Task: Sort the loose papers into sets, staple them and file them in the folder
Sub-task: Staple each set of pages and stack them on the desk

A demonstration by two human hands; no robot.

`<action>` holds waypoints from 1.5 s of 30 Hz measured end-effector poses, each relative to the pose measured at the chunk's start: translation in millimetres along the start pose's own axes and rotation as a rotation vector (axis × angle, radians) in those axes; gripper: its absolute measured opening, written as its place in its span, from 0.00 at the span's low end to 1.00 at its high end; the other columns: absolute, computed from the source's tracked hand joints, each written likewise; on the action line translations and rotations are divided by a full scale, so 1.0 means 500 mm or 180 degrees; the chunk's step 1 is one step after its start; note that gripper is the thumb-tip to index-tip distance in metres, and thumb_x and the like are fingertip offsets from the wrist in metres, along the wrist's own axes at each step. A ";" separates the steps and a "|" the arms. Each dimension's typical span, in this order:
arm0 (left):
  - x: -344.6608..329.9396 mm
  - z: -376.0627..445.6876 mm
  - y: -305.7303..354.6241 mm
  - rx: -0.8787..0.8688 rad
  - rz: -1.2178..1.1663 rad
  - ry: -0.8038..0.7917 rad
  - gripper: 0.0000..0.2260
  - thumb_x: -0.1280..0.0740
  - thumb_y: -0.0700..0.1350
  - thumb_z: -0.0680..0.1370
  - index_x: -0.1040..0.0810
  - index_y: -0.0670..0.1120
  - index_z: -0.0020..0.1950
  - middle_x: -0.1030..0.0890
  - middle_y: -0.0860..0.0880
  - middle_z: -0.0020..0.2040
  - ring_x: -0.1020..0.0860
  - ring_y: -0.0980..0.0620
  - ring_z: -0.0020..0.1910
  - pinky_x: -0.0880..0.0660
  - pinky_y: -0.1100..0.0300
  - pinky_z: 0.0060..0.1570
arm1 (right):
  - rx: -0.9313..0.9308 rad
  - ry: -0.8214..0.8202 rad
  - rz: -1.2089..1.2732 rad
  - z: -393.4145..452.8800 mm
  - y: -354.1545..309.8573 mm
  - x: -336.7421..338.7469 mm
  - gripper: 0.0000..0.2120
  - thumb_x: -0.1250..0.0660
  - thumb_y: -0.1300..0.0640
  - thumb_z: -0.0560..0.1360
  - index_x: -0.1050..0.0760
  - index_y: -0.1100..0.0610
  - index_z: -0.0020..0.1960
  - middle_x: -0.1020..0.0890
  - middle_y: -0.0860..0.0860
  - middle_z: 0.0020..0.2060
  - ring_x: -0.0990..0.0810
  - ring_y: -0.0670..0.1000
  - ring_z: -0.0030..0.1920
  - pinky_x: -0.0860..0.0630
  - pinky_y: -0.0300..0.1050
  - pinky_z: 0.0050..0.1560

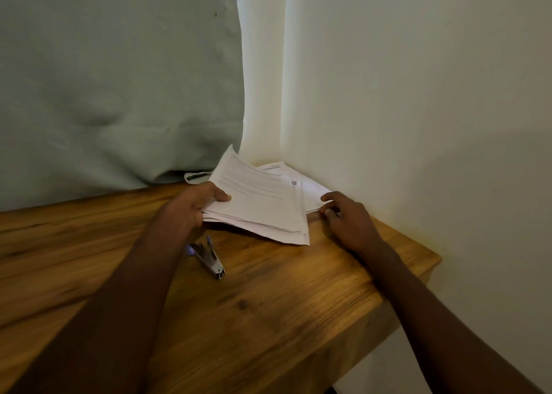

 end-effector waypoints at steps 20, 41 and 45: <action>0.448 -0.237 -0.084 -0.1643 -0.1081 0.0572 0.20 0.30 0.32 0.77 0.21 0.45 0.67 0.14 0.46 0.59 0.15 0.46 0.56 0.16 0.53 0.49 | 0.0298 -0.0661 0.1996 -0.074 -0.351 -0.118 0.20 0.40 0.25 0.73 0.21 0.34 0.56 0.15 0.40 0.54 0.17 0.41 0.54 0.21 0.45 0.52; 0.633 -0.265 -0.086 -0.2637 0.0302 0.1688 0.11 0.37 0.39 0.84 0.26 0.53 0.61 0.16 0.60 0.58 0.18 0.59 0.58 0.20 0.65 0.54 | 0.0761 -0.0830 0.3774 -0.055 -0.705 -0.405 0.16 0.32 0.57 0.82 0.25 0.50 0.69 0.16 0.47 0.61 0.16 0.50 0.60 0.17 0.48 0.55; 0.608 -0.306 -0.038 -0.3326 0.0328 0.1792 0.18 0.37 0.33 0.80 0.29 0.50 0.66 0.19 0.53 0.62 0.20 0.56 0.62 0.21 0.62 0.58 | 0.1030 -0.0438 0.3870 -0.079 -0.752 -0.359 0.17 0.27 0.54 0.79 0.24 0.46 0.66 0.15 0.44 0.58 0.15 0.47 0.57 0.17 0.42 0.50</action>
Point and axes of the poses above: each hand's wrist, its own z-axis towards the middle knuckle, its own x-axis out of the back of the hand, y = z × x, the point moved 1 cm from there along z, towards the middle knuckle
